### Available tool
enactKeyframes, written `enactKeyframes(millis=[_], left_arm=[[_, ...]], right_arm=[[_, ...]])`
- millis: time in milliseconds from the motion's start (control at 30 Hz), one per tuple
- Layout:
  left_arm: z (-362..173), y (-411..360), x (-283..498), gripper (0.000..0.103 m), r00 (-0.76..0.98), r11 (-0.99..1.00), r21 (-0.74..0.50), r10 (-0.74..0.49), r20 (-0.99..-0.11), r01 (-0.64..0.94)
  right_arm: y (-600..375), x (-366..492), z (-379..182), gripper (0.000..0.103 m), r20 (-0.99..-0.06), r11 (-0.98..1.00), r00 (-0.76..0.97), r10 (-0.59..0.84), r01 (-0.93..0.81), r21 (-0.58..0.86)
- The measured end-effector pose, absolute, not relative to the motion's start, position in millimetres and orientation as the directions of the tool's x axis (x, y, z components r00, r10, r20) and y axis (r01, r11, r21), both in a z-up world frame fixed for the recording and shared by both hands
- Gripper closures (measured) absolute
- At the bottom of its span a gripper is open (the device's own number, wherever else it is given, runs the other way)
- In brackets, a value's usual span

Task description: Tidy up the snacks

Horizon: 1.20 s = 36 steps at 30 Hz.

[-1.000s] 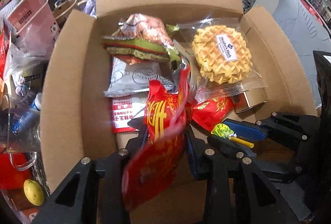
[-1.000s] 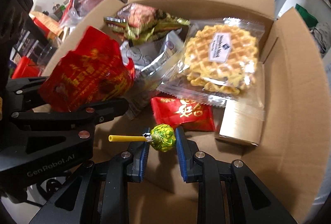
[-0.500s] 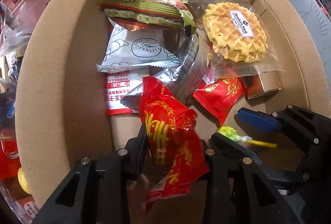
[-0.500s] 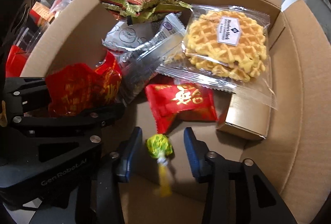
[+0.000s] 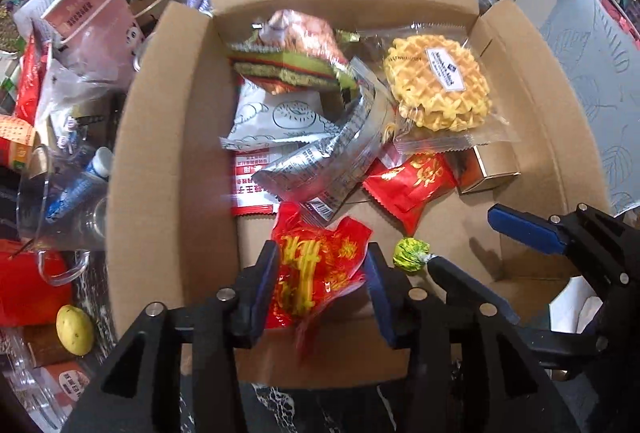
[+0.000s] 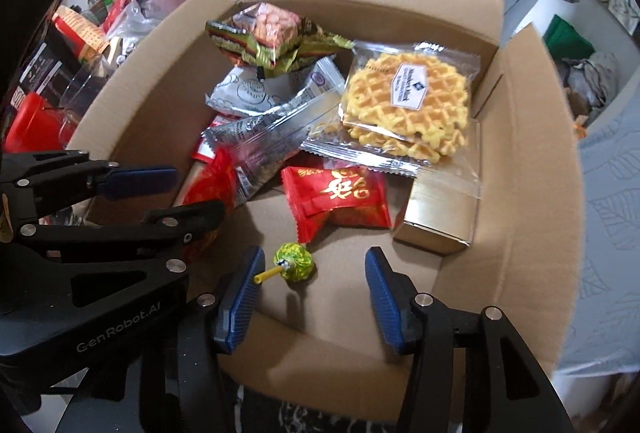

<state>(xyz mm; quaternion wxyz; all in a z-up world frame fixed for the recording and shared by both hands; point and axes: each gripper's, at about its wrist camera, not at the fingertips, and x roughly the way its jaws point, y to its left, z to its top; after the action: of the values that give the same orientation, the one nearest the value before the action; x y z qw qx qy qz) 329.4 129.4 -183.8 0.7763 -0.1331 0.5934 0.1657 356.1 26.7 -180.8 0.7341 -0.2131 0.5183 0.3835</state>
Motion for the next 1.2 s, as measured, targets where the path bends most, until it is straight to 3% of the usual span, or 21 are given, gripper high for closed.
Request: enactKeyframes(millis=[133,700,1200], left_arm=[[-167,127,326,0.043,0.270,0.905,-0.007,0.120,-0.955,-0.426],[-71,128,290,0.043,0.435,0.904,-0.023,0.183,-0.881,-0.427],[38,110,228,0.043,0.638,0.923,-0.048,0.226,-0.736,-0.382]], right_arm=[[18,356,-167,0.049,-0.913,0.630,0.210,0.351,-0.774,0.064],[-5,343,-98,0.045,-0.841,0.686,0.335,0.425,-0.725,0.058],[-36,287,1,0.045,-0.721,0.716,0.478,0.501,-0.697,0.036]])
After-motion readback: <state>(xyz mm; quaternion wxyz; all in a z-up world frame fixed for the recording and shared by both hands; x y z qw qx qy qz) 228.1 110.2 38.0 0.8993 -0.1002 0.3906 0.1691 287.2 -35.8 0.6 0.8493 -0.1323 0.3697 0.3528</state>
